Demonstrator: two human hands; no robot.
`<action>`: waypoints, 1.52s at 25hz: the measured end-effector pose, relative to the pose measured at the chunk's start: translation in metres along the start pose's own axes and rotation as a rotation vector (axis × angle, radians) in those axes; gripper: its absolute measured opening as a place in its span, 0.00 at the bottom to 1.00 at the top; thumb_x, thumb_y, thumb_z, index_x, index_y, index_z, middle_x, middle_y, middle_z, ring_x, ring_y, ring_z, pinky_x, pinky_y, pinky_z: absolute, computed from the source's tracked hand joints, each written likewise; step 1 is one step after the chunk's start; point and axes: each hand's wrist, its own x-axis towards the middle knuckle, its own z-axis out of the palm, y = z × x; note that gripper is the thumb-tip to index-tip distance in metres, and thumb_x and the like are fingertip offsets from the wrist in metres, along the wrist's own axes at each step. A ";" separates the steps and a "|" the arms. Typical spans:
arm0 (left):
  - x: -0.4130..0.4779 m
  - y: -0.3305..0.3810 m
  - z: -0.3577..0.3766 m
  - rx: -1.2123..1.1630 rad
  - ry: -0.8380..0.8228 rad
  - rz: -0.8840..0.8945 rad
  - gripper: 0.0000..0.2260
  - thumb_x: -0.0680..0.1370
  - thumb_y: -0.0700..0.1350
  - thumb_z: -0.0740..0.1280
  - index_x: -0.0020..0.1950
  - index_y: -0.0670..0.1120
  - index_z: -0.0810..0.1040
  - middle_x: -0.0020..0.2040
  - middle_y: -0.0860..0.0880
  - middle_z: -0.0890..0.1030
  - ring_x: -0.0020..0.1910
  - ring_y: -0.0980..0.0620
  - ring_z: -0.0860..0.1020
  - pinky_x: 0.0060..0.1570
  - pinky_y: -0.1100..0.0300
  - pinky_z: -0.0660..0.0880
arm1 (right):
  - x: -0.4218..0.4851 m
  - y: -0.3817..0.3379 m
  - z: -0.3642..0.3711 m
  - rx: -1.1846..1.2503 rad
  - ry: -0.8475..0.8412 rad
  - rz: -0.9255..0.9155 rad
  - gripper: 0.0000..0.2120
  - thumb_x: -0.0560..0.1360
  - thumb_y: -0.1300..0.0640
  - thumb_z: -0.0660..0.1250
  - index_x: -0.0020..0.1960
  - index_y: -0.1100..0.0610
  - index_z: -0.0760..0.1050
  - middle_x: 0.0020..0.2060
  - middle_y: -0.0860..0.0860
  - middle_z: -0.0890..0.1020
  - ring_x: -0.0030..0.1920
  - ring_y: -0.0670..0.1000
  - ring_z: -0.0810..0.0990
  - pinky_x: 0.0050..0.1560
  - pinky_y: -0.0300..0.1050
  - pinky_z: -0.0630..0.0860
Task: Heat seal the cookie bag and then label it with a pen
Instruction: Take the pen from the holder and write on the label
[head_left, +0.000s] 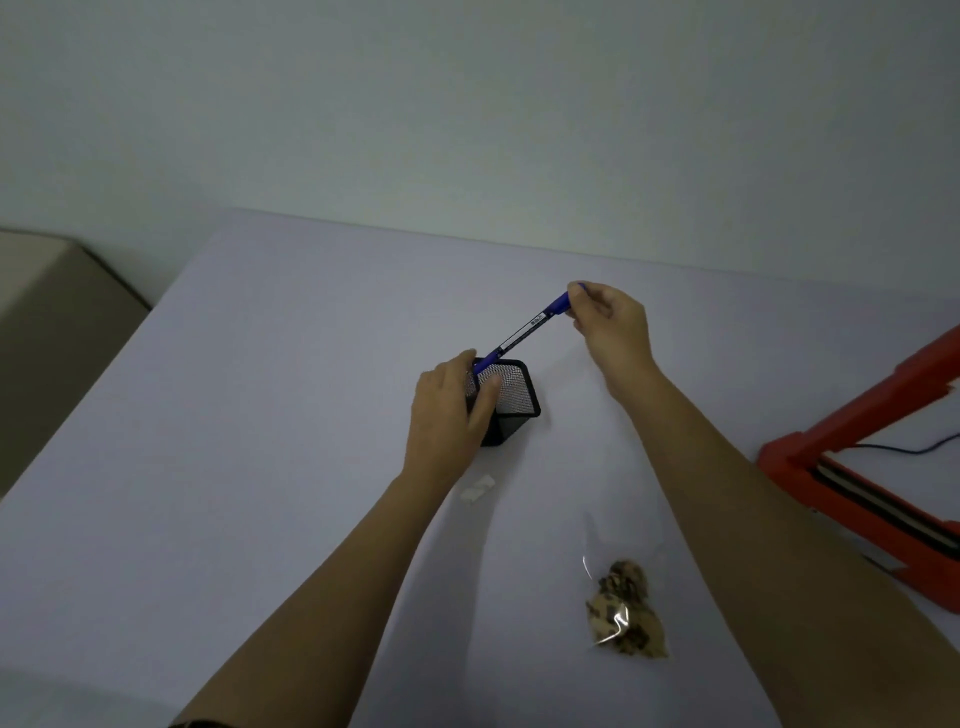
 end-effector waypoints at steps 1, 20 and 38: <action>0.000 0.001 0.002 0.057 0.000 0.011 0.21 0.79 0.50 0.60 0.69 0.42 0.67 0.64 0.44 0.75 0.62 0.45 0.70 0.58 0.57 0.67 | -0.003 0.002 -0.001 0.016 0.001 0.013 0.03 0.75 0.53 0.66 0.47 0.51 0.77 0.40 0.46 0.82 0.45 0.45 0.80 0.60 0.51 0.75; -0.001 -0.024 0.014 0.294 -0.011 -0.034 0.09 0.79 0.41 0.60 0.47 0.36 0.75 0.52 0.39 0.76 0.46 0.39 0.74 0.39 0.55 0.67 | -0.021 0.032 -0.008 0.055 0.009 0.129 0.07 0.76 0.53 0.65 0.52 0.54 0.77 0.46 0.49 0.81 0.50 0.47 0.79 0.62 0.50 0.74; -0.006 -0.005 -0.010 0.140 0.062 0.143 0.10 0.78 0.43 0.63 0.54 0.38 0.77 0.47 0.40 0.81 0.44 0.41 0.77 0.42 0.54 0.72 | -0.020 0.025 0.010 0.139 -0.010 0.152 0.11 0.77 0.55 0.64 0.55 0.59 0.77 0.42 0.47 0.81 0.48 0.47 0.80 0.59 0.45 0.75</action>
